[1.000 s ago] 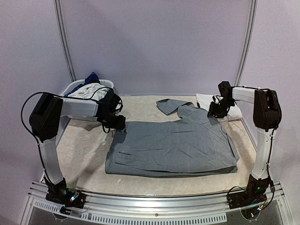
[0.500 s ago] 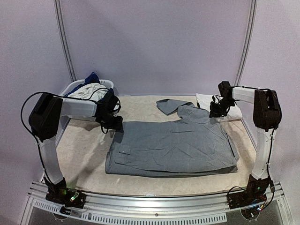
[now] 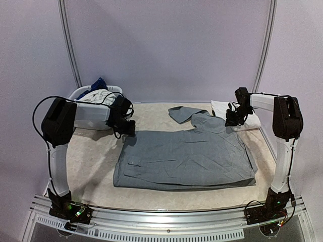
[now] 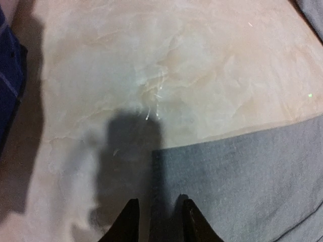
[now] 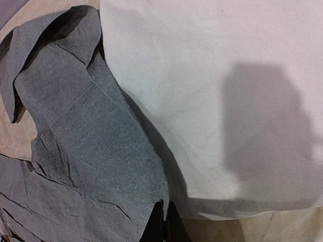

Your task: Fold and stack the mixed laundry pile

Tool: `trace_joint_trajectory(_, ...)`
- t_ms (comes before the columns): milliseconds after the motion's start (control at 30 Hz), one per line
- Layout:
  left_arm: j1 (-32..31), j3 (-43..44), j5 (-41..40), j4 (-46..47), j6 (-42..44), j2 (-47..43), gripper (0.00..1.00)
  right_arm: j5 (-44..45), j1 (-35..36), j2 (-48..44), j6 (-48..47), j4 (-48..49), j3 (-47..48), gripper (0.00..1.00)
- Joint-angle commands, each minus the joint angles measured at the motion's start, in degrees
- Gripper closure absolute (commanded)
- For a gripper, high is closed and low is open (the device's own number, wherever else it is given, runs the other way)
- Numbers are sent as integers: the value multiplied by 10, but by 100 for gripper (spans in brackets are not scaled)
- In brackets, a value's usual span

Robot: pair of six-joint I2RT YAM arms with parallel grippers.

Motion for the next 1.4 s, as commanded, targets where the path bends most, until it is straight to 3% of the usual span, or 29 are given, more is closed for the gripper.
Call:
trace_joint_trajectory(0,11,26,11,-33,-5,33,74,-8,-2,-13,-3,11,0,100)
trace_joint_trajectory(100,8,13,13,-41,-12,22,73,-9,-2,-13,-2,11,0,100)
trace_joint_trajectory(267,4,-8,-8,-57,-19,9,57,-13,-2,-15,-2,15,0,100)
trace_joint_trajectory(333,2,-19,-6,-51,-19,8,55,-13,-2,-13,-2,15,0,100)
trace_joint_trajectory(467,-1,-28,-7,-46,-22,13,66,-15,-2,-14,-2,16,-1,100)
trace_joint_trajectory(700,-13,-47,-9,-20,-15,7,76,-23,-2,-13,0,21,0,100)
trace_joint_trajectory(967,-13,6,-20,-15,-7,9,65,-27,-2,-14,-1,18,2,100)
trace_joint_trajectory(1133,-13,77,-18,-45,-1,53,64,-29,-2,-14,-2,17,1,100)
trace_joint_trajectory(1367,-13,113,-15,-60,-2,100,65,-33,-2,-17,-2,18,1,100)
